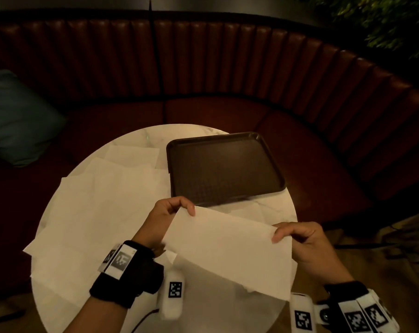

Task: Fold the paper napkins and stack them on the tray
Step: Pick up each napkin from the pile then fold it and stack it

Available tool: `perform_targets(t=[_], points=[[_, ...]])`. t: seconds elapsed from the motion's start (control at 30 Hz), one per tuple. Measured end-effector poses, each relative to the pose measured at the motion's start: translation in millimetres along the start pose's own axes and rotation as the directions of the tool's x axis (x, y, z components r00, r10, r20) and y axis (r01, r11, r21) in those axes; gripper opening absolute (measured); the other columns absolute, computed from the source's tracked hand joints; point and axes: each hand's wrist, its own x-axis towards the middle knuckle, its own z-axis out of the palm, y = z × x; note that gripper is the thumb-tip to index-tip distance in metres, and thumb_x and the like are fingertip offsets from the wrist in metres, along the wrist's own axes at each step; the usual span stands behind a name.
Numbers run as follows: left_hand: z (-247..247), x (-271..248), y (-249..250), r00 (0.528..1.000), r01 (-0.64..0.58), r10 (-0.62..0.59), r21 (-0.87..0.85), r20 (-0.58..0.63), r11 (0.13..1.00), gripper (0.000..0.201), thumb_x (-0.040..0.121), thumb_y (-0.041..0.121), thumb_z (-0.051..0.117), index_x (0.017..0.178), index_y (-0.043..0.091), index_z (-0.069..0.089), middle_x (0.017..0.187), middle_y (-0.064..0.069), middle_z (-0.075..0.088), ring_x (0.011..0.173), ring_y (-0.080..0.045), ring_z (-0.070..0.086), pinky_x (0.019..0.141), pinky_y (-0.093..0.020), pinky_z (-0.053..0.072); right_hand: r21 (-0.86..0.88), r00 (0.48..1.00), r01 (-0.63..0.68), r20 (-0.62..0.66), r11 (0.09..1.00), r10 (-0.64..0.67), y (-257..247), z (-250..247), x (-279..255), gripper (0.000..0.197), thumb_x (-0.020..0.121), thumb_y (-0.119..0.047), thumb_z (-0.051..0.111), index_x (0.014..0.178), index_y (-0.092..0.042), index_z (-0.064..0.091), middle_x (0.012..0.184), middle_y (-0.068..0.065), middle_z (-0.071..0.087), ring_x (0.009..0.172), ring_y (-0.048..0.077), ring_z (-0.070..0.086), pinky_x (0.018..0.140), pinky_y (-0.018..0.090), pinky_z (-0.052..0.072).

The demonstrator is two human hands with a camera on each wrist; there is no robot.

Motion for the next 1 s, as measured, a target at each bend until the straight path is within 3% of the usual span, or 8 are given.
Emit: perform_targets(t=[0.1, 0.17, 0.3, 0.43, 0.63, 0.7, 0.83, 1.0], points=[[2, 1, 2, 1.000, 0.030, -0.030, -0.027, 0.006, 0.999, 0.043, 0.090, -0.002, 0.039, 0.057, 0.013, 0.062, 0.079, -0.018, 0.058, 0.068, -0.030, 0.055, 0.053, -0.027, 0.046, -0.007, 0.999, -0.030, -0.017, 1.000, 0.030, 1, 0, -3, 0.034, 0.082, 0.009, 0.059, 0.059, -0.014, 0.070, 0.076, 0.004, 0.073, 0.074, 0.015, 0.068, 0.060, 0.024, 0.054], [4, 2, 3, 0.999, 0.033, -0.033, -0.021, -0.014, 0.999, 0.041, 0.088, 0.000, 0.035, 0.057, 0.010, 0.060, 0.080, -0.019, 0.056, 0.072, -0.032, 0.053, 0.056, -0.028, 0.044, 0.002, 0.997, -0.059, -0.041, 0.998, 0.059, 2, -2, -6, 0.048, 0.083, 0.018, 0.049, 0.057, -0.016, 0.070, 0.071, 0.002, 0.071, 0.069, 0.015, 0.065, 0.057, 0.021, 0.051], [8, 9, -1, 0.999, 0.014, -0.014, -0.009, -0.035, 1.000, 0.036, 0.091, 0.004, 0.036, 0.066, 0.004, 0.062, 0.080, -0.014, 0.060, 0.077, -0.024, 0.057, 0.065, -0.027, 0.049, 0.010, 0.987, -0.101, -0.122, 0.995, 0.102, 12, -5, -13, 0.050, 0.088, 0.016, 0.043, 0.063, -0.015, 0.073, 0.068, 0.018, 0.062, 0.062, 0.020, 0.054, 0.053, 0.019, 0.042], [18, 20, -12, 0.999, -0.042, 0.044, 0.110, -0.014, 0.993, 0.018, 0.083, -0.004, 0.059, 0.074, 0.008, 0.068, 0.070, -0.003, 0.067, 0.068, -0.012, 0.060, 0.067, -0.018, 0.051, 0.104, 0.977, -0.135, -0.153, 0.985, 0.150, 15, -6, -24, 0.019, 0.086, -0.001, 0.056, 0.073, -0.002, 0.070, 0.073, 0.019, 0.065, 0.063, 0.009, 0.065, 0.054, 0.015, 0.050], [27, 41, -39, 1.000, 0.004, -0.006, 0.189, 0.011, 0.982, 0.005, 0.080, 0.004, 0.067, 0.080, 0.009, 0.069, 0.069, -0.016, 0.059, 0.064, -0.022, 0.049, 0.065, -0.032, 0.042, 0.167, 0.928, -0.253, -0.236, 0.953, 0.288, 33, -11, -37, 0.024, 0.090, 0.016, 0.039, 0.083, 0.005, 0.060, 0.059, 0.000, 0.067, 0.051, -0.001, 0.060, 0.044, 0.009, 0.043], [33, 51, -48, 1.000, -0.007, 0.004, 0.296, 0.008, 0.955, 0.009, 0.079, 0.003, 0.069, 0.076, 0.012, 0.069, 0.067, -0.012, 0.059, 0.059, -0.017, 0.049, 0.059, -0.026, 0.043, 0.176, 0.897, -0.308, -0.273, 0.935, 0.347, 46, -13, -43, 0.024, 0.089, 0.017, 0.040, 0.079, 0.009, 0.059, 0.066, 0.000, 0.067, 0.055, 0.000, 0.062, 0.046, 0.010, 0.045], [49, 74, -62, 0.995, -0.077, 0.038, 0.496, 0.089, 0.865, 0.019, 0.078, 0.003, 0.069, 0.074, 0.021, 0.069, 0.074, 0.004, 0.069, 0.067, -0.001, 0.061, 0.068, -0.012, 0.049, 0.134, 0.839, -0.373, -0.374, 0.918, 0.396, 81, -12, -60, 0.032, 0.082, 0.017, 0.054, 0.063, -0.003, 0.070, 0.071, 0.005, 0.071, 0.074, 0.015, 0.065, 0.065, 0.027, 0.056], [68, 107, -67, 0.964, -0.166, -0.028, 0.681, 0.264, 0.713, 0.015, 0.071, 0.015, 0.077, 0.066, 0.025, 0.067, 0.060, 0.005, 0.057, 0.052, -0.003, 0.045, 0.057, -0.020, 0.041, 0.157, 0.693, -0.421, -0.580, 0.893, 0.428, 109, 0, -70, 0.015, 0.073, 0.003, 0.073, 0.070, -0.011, 0.073, 0.066, -0.003, 0.074, 0.063, 0.006, 0.068, 0.057, 0.016, 0.055]])
